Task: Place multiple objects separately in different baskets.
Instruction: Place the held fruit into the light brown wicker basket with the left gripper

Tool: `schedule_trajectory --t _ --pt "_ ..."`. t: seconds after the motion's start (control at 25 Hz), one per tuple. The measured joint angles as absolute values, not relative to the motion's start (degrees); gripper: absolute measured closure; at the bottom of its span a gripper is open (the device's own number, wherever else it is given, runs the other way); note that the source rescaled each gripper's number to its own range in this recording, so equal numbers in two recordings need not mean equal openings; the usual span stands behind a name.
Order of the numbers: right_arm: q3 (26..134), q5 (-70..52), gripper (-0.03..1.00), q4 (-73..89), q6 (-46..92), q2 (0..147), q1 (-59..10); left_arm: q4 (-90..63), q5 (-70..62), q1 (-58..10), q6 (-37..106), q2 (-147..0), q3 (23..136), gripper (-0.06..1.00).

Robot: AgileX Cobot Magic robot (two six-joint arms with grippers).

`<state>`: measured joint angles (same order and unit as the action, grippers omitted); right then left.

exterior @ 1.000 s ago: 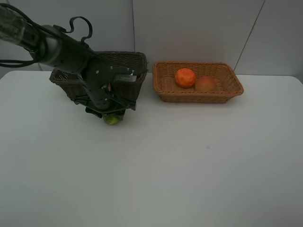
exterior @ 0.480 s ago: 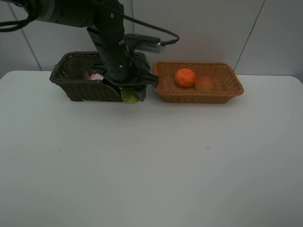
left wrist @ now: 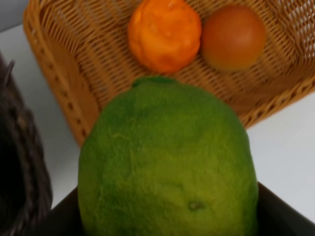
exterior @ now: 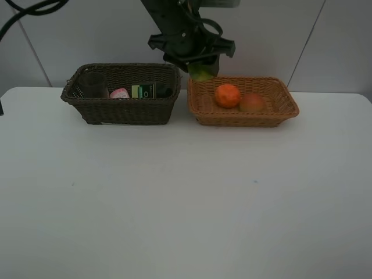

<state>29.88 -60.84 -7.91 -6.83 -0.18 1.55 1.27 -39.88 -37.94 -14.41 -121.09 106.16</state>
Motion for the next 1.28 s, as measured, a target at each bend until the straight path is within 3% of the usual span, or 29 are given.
schedule_trajectory --t 0.64,1.28 --pt "29.88 -60.84 0.27 -7.91 -6.83 -0.18 1.55 10.60 -16.05 -38.77 -14.34 -136.53 109.89 0.19" --pt "29.88 -60.84 0.27 -7.91 -6.83 -0.18 1.55 10.34 -16.15 -38.83 -14.34 -138.85 109.89 0.19"
